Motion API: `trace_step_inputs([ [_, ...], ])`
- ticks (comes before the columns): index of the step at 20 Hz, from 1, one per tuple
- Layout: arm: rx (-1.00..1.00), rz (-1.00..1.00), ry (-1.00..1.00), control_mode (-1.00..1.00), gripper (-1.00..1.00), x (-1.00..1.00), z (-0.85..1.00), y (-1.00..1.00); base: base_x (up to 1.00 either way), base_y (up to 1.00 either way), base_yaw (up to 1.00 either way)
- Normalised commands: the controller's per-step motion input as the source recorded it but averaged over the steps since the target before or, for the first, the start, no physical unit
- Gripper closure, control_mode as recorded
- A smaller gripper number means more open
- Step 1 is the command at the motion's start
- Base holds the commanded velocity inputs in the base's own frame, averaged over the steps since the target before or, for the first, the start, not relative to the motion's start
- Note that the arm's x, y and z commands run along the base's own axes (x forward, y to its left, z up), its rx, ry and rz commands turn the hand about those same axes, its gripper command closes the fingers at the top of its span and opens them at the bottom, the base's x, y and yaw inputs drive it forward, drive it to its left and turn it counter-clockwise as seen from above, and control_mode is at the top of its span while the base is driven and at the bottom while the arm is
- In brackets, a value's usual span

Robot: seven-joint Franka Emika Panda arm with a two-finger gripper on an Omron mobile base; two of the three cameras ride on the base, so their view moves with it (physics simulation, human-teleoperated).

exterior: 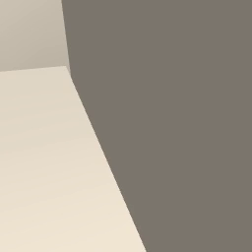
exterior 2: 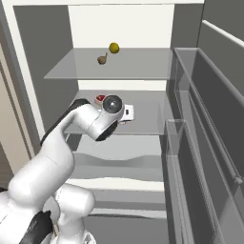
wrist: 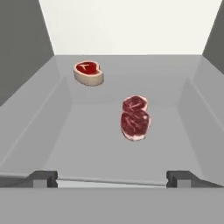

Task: Transport the steak and garlic to the fridge. Place the steak on the rack containing meat and place the garlic on the rack containing the vegetable, ensuring meats and vegetables are on different racks.

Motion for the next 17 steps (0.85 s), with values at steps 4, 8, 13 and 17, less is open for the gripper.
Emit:
trace_step_inputs([
  [4, 0.00, -0.04, 0.00, -1.00, -1.00, -1.00, 0.71, 0.00, 0.00, 0.00, 0.00],
  [8, 0.00, -0.05, 0.00, -1.00, -1.00, -1.00, 0.65, 0.01, 0.00, 0.00, 0.00],
  [13, 0.00, -0.06, 0.00, -1.00, -1.00, -1.00, 0.66, 0.13, 0.00, 0.00, 0.00],
  [17, 0.00, -0.06, 0.00, -1.00, -1.00, -1.00, 0.67, 0.08, 0.00, 0.00, 0.00],
])
